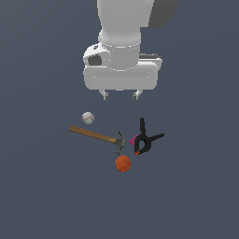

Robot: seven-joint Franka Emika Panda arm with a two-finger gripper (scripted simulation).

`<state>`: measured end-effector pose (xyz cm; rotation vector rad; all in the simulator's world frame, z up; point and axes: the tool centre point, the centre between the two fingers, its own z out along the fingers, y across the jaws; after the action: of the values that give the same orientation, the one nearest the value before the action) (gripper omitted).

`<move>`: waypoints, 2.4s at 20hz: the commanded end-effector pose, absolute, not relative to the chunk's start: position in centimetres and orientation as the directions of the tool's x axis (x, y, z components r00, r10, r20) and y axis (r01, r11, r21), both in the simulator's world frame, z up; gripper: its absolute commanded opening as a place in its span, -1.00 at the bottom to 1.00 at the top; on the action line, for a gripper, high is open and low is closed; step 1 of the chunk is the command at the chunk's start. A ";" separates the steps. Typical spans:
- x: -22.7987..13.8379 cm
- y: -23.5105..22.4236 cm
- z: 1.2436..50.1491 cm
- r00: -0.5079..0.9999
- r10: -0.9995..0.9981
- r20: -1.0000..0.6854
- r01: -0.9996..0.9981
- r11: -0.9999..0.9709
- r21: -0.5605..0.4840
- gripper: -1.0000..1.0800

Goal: Pick up a designated object from a clutter of objects.

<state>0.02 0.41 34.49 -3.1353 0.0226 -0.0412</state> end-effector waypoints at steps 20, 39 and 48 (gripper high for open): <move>0.8 1.7 34.3 0.999 0.023 0.029 0.024 -0.999 -0.024 0.92; 8.0 1.7 21.7 0.996 0.083 0.013 0.083 -0.997 -0.010 0.92; 10.4 1.7 13.8 0.993 0.117 0.004 0.118 -0.993 -0.003 0.92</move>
<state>10.10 1.69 14.93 -3.1323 -0.1763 -0.0061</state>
